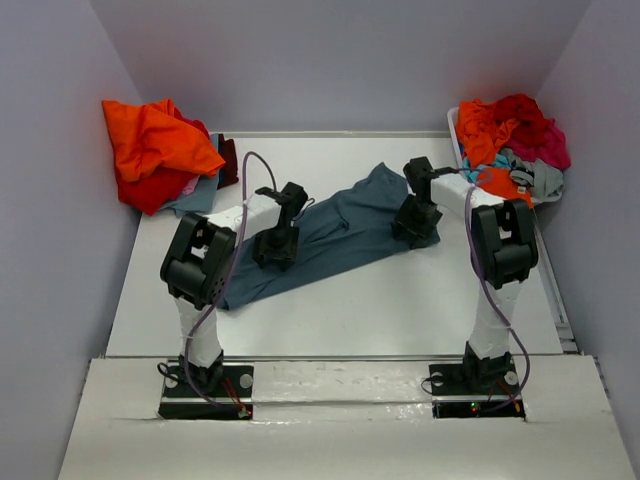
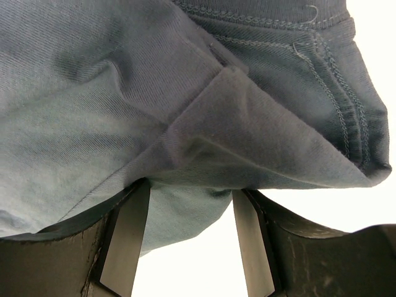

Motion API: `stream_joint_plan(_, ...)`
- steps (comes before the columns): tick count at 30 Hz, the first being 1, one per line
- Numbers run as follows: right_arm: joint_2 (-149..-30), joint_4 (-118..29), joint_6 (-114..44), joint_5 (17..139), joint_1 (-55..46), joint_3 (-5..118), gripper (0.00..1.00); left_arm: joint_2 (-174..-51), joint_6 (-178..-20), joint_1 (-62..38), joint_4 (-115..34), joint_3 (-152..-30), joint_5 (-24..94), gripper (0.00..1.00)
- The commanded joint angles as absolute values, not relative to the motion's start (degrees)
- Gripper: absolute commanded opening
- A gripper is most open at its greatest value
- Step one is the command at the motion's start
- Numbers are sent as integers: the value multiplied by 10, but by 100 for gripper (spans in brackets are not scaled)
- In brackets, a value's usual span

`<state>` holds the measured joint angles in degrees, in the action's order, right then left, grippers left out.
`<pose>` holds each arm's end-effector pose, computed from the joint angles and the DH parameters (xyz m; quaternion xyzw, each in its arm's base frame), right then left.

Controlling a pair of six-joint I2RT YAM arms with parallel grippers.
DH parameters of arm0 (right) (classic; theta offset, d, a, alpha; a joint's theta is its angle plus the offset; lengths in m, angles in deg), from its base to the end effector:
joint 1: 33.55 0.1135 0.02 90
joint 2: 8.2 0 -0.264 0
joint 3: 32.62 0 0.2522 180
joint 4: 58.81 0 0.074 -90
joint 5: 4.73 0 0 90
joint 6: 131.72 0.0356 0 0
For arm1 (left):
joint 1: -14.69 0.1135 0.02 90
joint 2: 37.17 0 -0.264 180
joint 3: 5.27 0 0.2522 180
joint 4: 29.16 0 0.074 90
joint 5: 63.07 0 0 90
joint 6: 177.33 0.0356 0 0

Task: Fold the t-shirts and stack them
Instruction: Fold the tshirt

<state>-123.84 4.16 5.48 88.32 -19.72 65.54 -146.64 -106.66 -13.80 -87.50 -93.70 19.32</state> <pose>0.3820 0.0921 0.1677 0.2881 0.9536 0.0194 0.0852 0.3217 -0.1693 0.1644 0.0732 0.9908 0.0230 0.1112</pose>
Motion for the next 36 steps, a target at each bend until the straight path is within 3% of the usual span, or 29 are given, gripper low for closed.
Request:
stream_joint_plan(1, -1268, 32, 42, 893, -207, 705, 62, -1501, -1055, -141, -883, -938, 139, 68)
stream_joint_plan(14, -1397, 122, -6, 883, -212, 944, 62, -1482, -1045, -165, -897, -925, 177, 64)
stream_joint_plan(23, -1484, 167, -52, 859, -212, 1097, 62, -1505, -1027, -234, -931, -986, 195, 64)
stream_joint_plan(36, -1512, 153, -102, 841, -212, 1124, 62, -1565, -1012, -318, -963, -1111, 217, 64)
